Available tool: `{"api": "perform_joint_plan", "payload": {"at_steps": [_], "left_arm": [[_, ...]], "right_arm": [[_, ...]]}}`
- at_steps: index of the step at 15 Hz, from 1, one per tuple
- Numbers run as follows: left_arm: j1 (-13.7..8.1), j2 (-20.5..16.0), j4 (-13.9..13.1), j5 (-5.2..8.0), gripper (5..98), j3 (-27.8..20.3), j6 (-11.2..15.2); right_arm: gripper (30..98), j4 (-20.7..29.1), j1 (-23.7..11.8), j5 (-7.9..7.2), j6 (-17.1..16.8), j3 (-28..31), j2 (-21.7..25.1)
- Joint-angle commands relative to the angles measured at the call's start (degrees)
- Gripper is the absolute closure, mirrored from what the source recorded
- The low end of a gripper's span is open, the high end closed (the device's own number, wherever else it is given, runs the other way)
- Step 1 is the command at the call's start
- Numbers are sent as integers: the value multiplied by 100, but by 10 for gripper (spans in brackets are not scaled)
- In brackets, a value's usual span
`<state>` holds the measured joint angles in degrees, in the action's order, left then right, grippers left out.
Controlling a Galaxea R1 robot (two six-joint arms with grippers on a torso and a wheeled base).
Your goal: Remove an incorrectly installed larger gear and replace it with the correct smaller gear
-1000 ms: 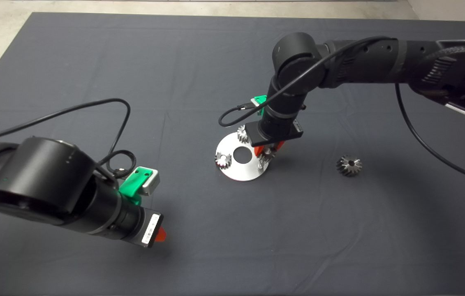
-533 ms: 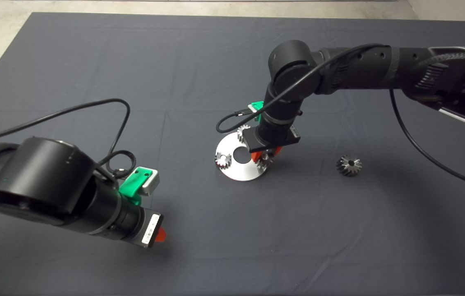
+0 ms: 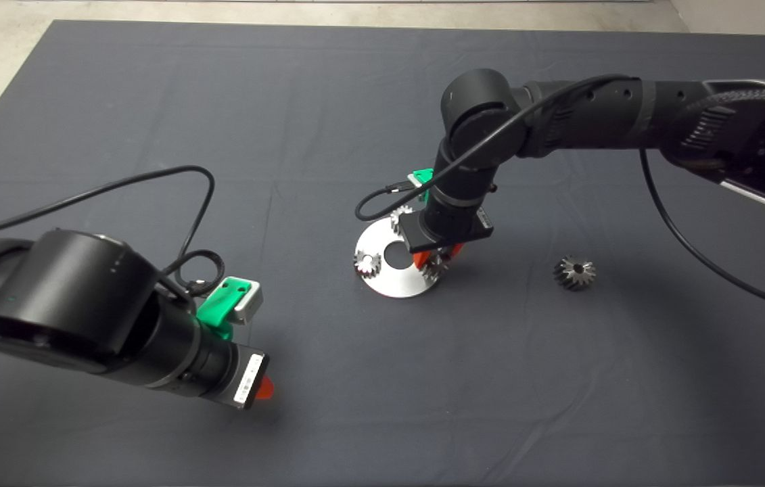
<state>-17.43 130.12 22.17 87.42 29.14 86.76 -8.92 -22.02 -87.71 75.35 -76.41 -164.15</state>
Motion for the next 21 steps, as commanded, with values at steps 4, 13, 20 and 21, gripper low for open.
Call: {"api": "perform_joint_plan", "payload": {"at_steps": [4,13,20,21], "left_arm": [[73,-26,191,293,394,-50,34],[301,-26,467,293,394,-15,8],[319,9,481,284,394,38,-33],[319,9,481,284,394,30,-28]], "right_arm": [[944,189,-145,-475,32,31,-79],[945,189,-22,-484,32,-56,-114],[945,189,-75,-493,32,-101,-52],[945,189,-75,-493,32,-109,-52]]}}
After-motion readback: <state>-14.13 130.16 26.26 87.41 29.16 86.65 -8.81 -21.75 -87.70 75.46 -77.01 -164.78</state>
